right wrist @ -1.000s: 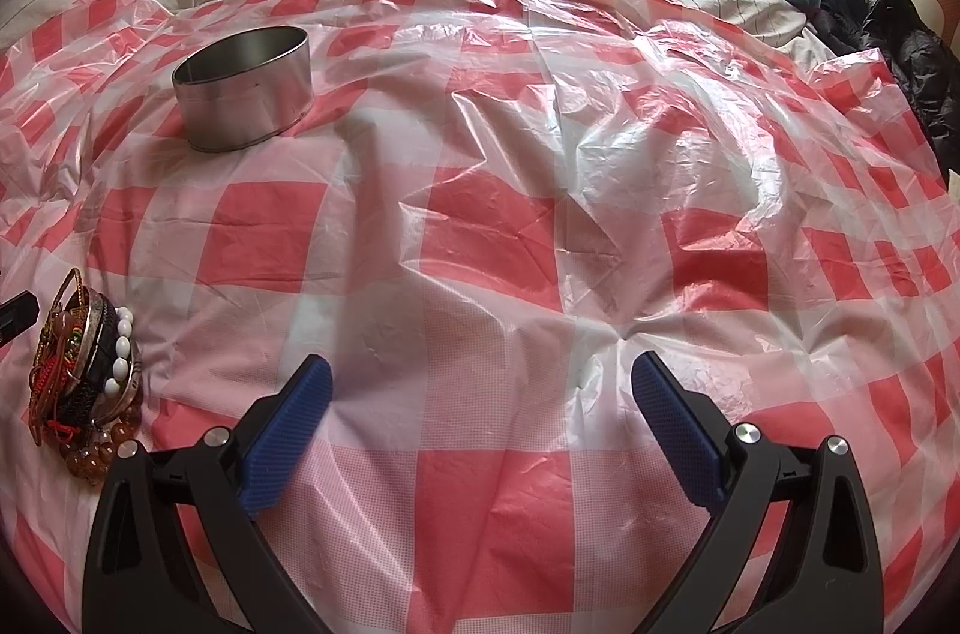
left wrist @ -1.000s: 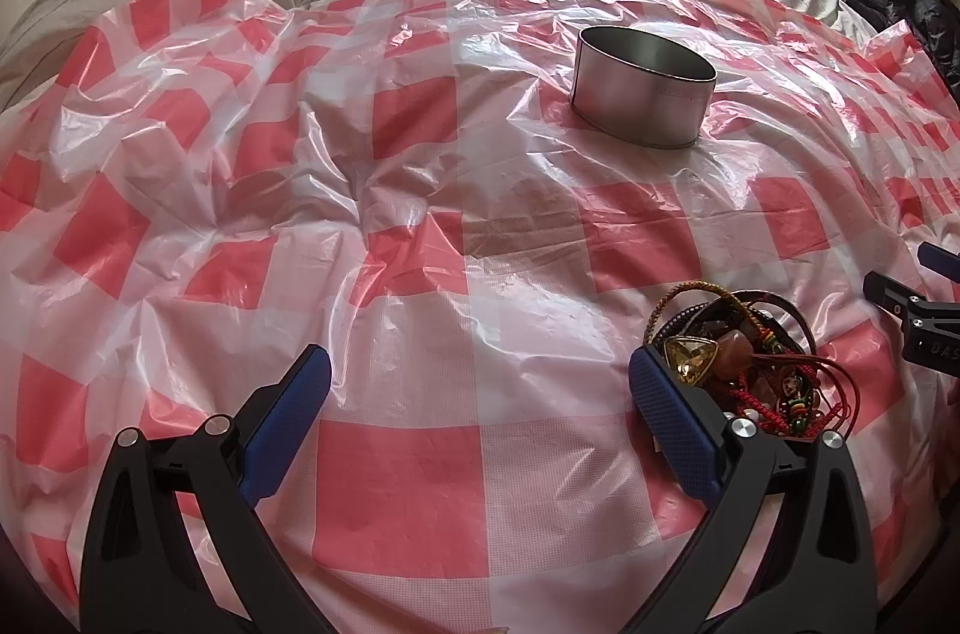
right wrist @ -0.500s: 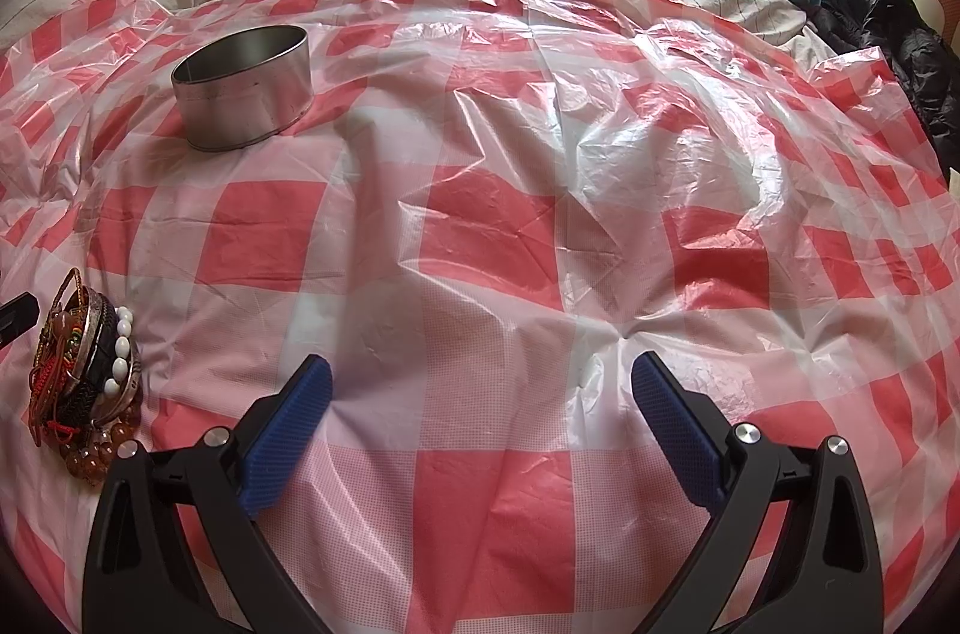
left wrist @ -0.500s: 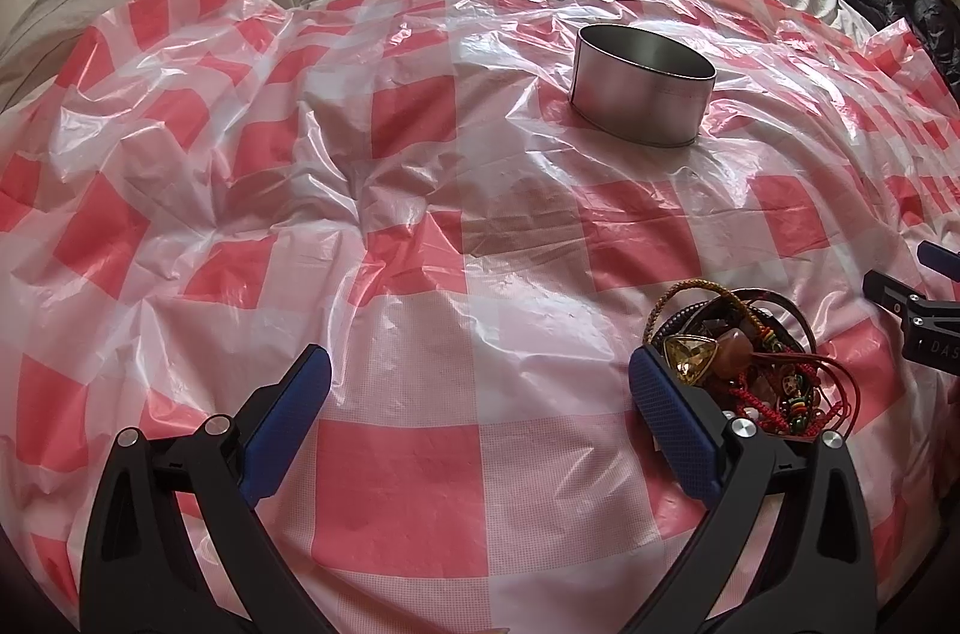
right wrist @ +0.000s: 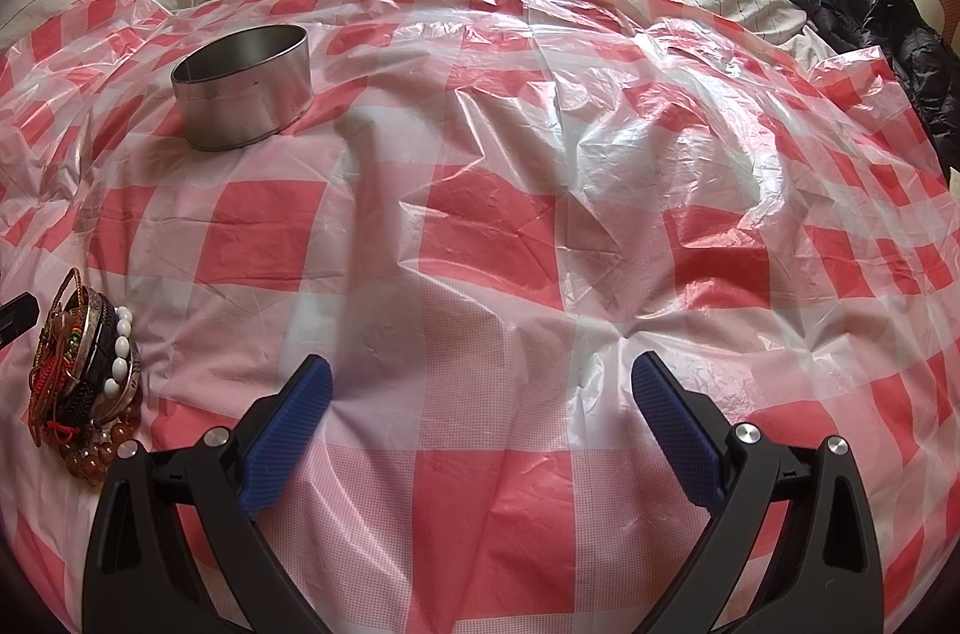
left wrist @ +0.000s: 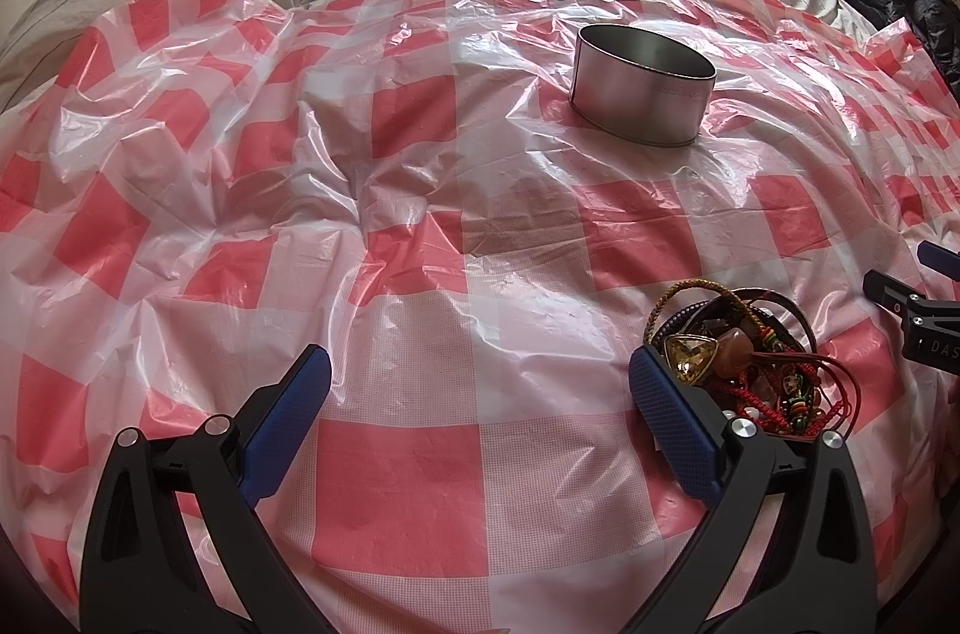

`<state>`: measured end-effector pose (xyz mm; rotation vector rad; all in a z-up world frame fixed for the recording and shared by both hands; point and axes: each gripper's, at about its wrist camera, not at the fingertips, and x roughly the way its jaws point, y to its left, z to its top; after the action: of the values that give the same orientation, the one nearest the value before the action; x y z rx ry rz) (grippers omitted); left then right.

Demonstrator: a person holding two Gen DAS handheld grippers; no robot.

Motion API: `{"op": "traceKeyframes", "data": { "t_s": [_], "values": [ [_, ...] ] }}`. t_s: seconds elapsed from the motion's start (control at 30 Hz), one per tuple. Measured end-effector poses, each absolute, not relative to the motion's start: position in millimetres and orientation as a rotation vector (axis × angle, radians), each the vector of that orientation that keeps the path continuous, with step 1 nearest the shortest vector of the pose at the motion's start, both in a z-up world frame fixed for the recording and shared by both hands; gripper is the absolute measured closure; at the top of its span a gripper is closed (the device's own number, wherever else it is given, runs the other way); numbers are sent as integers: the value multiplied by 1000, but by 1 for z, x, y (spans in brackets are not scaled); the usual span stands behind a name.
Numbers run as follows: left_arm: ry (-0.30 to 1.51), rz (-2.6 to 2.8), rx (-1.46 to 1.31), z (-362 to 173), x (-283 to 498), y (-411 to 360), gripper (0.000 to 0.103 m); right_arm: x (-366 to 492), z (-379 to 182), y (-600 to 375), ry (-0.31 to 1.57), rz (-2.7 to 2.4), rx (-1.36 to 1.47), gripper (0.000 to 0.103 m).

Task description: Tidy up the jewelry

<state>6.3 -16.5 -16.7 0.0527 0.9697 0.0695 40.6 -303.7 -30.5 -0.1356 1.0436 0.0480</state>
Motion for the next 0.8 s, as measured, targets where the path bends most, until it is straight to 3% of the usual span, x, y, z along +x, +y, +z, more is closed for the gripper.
{"op": "traceKeyframes", "data": {
  "t_s": [0.8],
  "values": [
    [970, 70, 52, -16, 6, -16, 7, 42, -29, -305, 1047, 49, -136, 7]
  ]
}}
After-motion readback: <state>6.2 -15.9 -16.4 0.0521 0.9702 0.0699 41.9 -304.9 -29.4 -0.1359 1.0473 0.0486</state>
